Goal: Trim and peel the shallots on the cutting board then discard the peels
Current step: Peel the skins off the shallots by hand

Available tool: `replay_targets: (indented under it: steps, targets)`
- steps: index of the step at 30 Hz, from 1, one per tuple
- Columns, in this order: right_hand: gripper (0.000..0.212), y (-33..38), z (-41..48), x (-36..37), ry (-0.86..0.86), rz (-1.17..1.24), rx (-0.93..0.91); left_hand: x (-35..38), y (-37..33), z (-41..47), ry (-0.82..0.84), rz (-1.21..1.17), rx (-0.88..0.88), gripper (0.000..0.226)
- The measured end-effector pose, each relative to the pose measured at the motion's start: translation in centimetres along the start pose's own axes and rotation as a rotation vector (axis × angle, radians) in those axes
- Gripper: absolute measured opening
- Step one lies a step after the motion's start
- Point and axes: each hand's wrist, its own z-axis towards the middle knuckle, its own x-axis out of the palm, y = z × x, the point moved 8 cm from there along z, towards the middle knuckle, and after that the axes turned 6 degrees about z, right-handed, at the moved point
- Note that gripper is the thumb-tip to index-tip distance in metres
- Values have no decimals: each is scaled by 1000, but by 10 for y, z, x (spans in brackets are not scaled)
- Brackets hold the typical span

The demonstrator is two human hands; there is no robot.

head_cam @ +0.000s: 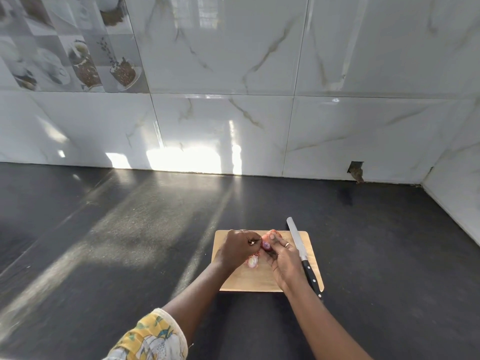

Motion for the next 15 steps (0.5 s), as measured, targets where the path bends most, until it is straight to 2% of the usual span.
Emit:
replay_targets:
  steps: [4, 9, 12, 15]
  targets:
    - [31, 0, 1, -1, 2, -15, 0, 7, 0, 2, -3, 118, 47, 25]
    - [38, 1, 0, 1, 28, -15, 4, 3, 0, 2, -112, 156, 81, 28]
    - [35, 2, 1, 1, 38, -7, 7, -1, 4, 0, -117, 22, -17, 23]
    - [29, 1, 1, 1, 38, -15, 11, 3, 10, -4, -50, -139, -87, 15]
